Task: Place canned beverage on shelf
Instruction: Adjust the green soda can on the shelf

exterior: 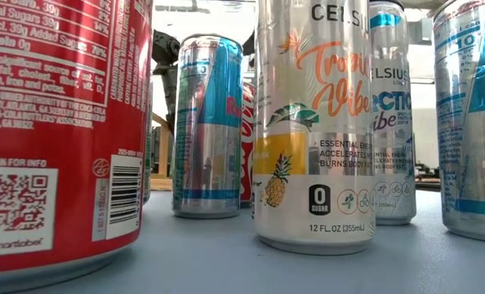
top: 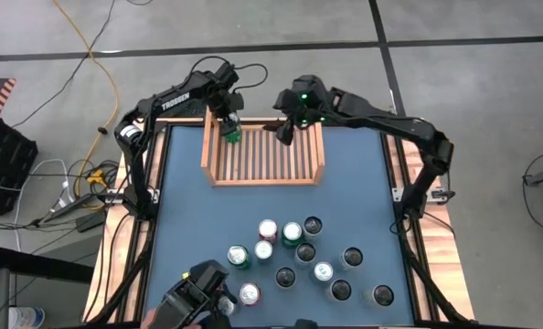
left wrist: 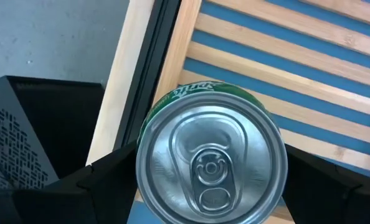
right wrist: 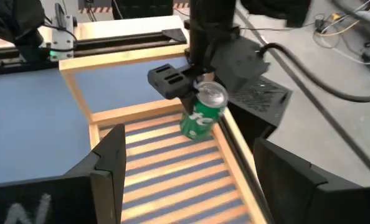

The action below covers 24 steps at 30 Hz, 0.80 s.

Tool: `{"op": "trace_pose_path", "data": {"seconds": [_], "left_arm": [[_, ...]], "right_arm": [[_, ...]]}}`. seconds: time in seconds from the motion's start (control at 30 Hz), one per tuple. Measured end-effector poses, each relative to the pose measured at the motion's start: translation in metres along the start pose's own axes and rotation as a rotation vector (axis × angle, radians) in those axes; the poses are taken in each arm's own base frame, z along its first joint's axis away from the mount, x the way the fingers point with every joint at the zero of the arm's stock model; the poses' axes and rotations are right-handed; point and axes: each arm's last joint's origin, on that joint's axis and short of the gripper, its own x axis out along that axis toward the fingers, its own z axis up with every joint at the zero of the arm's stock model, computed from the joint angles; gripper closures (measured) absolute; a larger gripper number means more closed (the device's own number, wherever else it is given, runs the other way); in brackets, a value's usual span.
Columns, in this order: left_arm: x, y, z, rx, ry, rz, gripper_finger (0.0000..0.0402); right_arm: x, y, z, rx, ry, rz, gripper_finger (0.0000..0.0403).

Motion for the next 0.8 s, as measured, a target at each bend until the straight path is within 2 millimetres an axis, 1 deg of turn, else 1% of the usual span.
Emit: {"op": "trace_pose_path", "data": {"seconds": [0.13, 0.23, 0.33, 0.57, 0.8], "left_arm": [[0.000, 0.000, 0.000, -0.014, 0.008, 0.014, 0.0085], [0.001, 0.000, 0.000, -0.015, 0.012, 0.010, 0.0085], [0.002, -0.001, -0.002, -0.016, 0.019, -0.024, 0.0085], [0.003, -0.002, 0.000, 0.004, 0.008, -0.025, 0.0085], [0.003, -0.006, -0.004, -0.002, 0.055, -0.050, 0.0085]], "right_arm": [[-0.020, -0.002, 0.004, -0.012, -0.008, -0.011, 0.0142], [-0.026, -0.002, 0.003, -0.012, 0.007, -0.010, 0.0142], [-0.027, -0.002, 0.001, -0.011, 0.034, -0.006, 0.0142], [-0.027, -0.001, 0.001, -0.030, 0.037, 0.000, 0.0142], [-0.027, -0.001, 0.001, -0.034, 0.035, 0.010, 0.0142]]}}
